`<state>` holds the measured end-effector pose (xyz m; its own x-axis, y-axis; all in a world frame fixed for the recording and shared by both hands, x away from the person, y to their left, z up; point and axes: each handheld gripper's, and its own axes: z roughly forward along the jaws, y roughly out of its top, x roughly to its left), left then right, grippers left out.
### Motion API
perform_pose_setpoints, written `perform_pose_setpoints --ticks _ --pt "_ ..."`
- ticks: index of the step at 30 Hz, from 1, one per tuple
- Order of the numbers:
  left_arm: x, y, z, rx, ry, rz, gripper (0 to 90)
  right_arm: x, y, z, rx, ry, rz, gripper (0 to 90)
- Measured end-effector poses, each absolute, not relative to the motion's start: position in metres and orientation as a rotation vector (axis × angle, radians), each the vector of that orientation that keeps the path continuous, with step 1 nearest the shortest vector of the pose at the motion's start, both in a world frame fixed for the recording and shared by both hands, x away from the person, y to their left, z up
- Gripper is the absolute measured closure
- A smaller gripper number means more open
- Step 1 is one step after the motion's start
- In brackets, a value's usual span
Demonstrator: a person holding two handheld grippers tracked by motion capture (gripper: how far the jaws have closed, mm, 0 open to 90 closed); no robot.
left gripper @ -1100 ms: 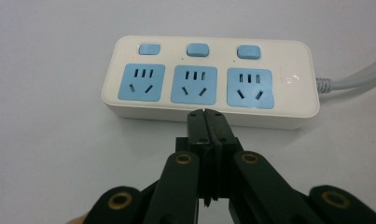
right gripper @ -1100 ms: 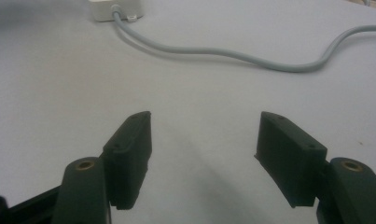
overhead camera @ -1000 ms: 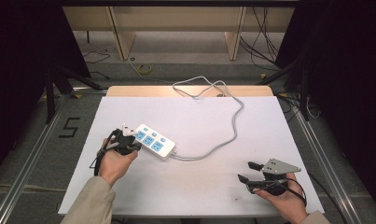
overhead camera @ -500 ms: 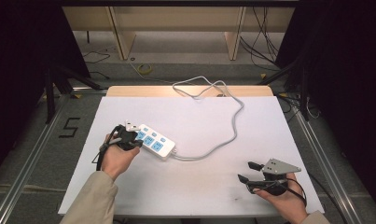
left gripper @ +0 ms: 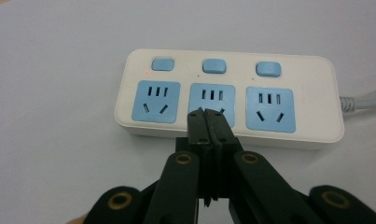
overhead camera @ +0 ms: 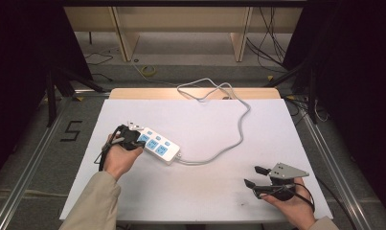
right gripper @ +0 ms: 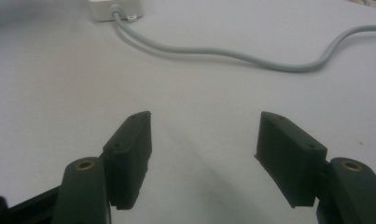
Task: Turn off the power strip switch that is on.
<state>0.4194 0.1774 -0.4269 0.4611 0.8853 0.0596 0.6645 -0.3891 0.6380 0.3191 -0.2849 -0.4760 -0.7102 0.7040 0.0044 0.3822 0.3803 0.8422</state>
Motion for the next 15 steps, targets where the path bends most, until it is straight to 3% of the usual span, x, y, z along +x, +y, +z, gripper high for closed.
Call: perform_pose_setpoints --ticks 15 --pt "0.432 0.181 -0.423 2.174 1.312 0.537 89.6 0.319 -0.285 -0.476 0.952 2.288 1.260 36.3"
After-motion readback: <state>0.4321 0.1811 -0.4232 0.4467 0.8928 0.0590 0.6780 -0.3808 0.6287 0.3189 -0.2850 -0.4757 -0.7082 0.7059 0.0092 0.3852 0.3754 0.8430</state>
